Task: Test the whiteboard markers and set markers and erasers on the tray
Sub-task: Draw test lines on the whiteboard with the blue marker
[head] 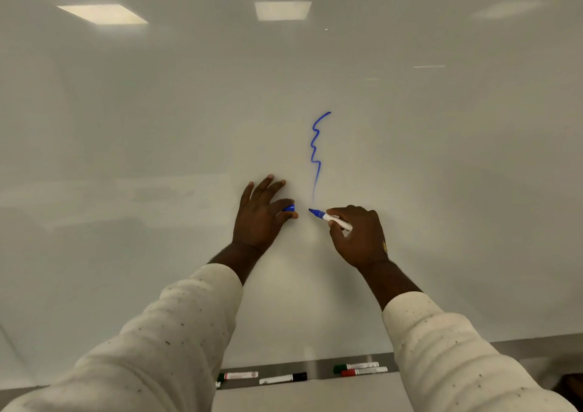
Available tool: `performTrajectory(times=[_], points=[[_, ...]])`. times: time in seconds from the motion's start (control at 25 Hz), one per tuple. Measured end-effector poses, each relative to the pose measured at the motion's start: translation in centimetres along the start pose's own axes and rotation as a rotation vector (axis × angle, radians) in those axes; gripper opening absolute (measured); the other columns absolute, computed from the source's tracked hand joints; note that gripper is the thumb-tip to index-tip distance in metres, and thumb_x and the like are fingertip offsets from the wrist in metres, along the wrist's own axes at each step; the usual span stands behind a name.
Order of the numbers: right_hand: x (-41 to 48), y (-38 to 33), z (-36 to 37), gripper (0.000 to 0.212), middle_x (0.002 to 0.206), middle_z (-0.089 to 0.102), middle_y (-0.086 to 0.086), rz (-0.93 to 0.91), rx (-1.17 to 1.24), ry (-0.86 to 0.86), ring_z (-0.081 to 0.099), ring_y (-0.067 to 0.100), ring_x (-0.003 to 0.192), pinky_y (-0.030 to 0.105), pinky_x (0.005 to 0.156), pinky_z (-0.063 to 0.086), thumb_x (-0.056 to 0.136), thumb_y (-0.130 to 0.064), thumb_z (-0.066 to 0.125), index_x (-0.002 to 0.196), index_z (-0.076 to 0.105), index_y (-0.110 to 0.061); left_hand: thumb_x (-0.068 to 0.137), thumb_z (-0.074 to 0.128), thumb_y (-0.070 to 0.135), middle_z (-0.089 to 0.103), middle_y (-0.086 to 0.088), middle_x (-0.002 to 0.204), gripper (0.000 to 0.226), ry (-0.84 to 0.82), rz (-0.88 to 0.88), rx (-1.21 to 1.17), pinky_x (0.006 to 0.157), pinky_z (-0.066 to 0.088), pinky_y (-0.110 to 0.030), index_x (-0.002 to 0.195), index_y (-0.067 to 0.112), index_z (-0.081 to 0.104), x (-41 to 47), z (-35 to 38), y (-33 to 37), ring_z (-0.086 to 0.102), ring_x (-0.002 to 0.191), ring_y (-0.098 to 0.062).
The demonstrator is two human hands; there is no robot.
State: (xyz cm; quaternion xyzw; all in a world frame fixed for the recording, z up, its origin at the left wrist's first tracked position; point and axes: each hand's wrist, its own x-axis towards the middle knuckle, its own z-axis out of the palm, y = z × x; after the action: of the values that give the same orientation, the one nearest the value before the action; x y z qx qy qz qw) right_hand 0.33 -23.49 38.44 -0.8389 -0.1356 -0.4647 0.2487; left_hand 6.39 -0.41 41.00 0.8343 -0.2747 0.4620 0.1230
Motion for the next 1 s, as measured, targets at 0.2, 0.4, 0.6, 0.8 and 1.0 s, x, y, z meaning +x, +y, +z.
performTrajectory(times=[0.2,0.4,0.6,0.8,1.0], points=[[-2.9,1.3,1.7,0.027,0.094,0.067,-0.012,0.030,-0.041,-0.063,0.057,0.014,0.090,0.026,0.079,0.025,0.085,-0.029,0.063,0.112,0.070,-0.028,0.083,0.067,0.045,0.064,0.003,0.081,0.030,-0.034,-0.098,0.036,0.081,0.040,-0.038,0.102,0.024,0.074,-4.8,1.3,0.4,0.059,0.077,-0.021],[-4.7,1.4,2.5,0.023,0.097,0.069,-0.012,0.052,0.007,-0.087,0.057,0.013,0.095,0.031,0.083,0.029,0.085,-0.027,0.065,0.107,0.071,-0.030,0.083,0.073,0.039,0.068,0.003,0.081,0.027,-0.134,-0.112,0.059,0.081,0.041,-0.038,0.103,0.021,0.074,-7.0,1.7,0.9,0.061,0.074,-0.020],[-6.1,1.8,3.3,0.024,0.097,0.069,-0.011,0.029,0.022,-0.144,0.056,0.015,0.096,0.031,0.083,0.028,0.085,-0.025,0.064,0.108,0.070,-0.030,0.085,0.067,0.042,0.069,0.003,0.080,0.029,-0.180,-0.103,0.076,0.080,0.042,-0.039,0.102,0.020,0.074,-8.4,2.1,2.1,0.061,0.072,-0.020],[-7.6,2.2,4.0,0.023,0.098,0.070,-0.012,0.013,0.069,-0.192,0.058,0.014,0.096,0.034,0.085,0.032,0.086,-0.023,0.065,0.108,0.071,-0.029,0.085,0.069,0.041,0.069,0.000,0.081,0.031,-0.228,-0.050,0.092,0.082,0.039,-0.037,0.105,0.018,0.073,-9.5,3.0,3.8,0.062,0.074,-0.021],[-8.8,3.4,4.4,0.023,0.099,0.070,-0.010,0.033,0.067,-0.264,0.058,0.014,0.099,0.030,0.086,0.026,0.087,-0.025,0.066,0.109,0.071,-0.028,0.086,0.070,0.036,0.069,-0.002,0.078,0.027,-0.268,-0.065,0.097,0.081,0.040,-0.038,0.104,0.017,0.074,-10.5,3.4,4.9,0.062,0.069,-0.023]])
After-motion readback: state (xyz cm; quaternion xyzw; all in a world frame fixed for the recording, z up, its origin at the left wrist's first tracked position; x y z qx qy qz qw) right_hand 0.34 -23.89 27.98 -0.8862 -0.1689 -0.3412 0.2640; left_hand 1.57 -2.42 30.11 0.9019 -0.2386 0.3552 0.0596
